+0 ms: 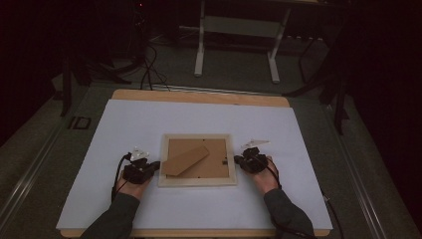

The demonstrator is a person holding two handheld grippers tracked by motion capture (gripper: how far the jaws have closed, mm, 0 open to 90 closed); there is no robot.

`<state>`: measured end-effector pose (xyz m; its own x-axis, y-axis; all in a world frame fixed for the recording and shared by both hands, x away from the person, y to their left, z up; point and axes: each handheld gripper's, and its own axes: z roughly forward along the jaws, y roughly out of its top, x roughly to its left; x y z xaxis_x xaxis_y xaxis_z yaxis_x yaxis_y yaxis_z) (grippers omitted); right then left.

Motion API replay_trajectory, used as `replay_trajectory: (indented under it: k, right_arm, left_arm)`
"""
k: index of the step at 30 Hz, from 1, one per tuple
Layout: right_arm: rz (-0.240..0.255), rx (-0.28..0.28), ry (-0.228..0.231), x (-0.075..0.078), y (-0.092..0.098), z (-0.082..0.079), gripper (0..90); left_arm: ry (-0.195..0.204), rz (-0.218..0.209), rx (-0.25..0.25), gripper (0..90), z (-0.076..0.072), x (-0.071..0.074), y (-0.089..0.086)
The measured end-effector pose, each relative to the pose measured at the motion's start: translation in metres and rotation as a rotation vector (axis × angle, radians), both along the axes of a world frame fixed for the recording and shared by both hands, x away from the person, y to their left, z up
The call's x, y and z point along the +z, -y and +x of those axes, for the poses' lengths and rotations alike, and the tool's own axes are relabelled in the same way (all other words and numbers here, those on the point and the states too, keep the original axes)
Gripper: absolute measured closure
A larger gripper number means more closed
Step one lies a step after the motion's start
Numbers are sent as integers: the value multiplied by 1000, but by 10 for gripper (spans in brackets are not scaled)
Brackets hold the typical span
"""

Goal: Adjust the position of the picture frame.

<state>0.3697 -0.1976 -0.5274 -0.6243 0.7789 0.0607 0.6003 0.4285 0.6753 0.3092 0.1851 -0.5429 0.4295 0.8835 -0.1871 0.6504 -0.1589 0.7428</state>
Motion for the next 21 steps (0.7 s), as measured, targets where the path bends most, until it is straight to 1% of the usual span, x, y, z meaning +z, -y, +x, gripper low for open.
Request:
replay_trajectory:
  k: [5,7,12,17,19,21]
  right_arm:
    - [7,-21,1,0,5,-2,899]
    - [14,-30,-2,0,6,-3,900]
    - [17,-23,-4,0,8,-3,900]
    - [35,-16,-11,-1,10,-2,898]
    - [45,-21,-11,-2,10,-2,898]
    - [39,-29,-8,-2,9,-3,898]
  left_arm:
    - [-5,-8,-15,900,6,0,3]
    - [-4,-5,-10,900,7,0,4]
    - [-7,-9,-4,900,10,0,4]
    - [-6,-7,-3,900,10,0,4]
    - [-5,-9,-1,900,10,0,5]
    - [-12,-17,2,900,12,0,4]
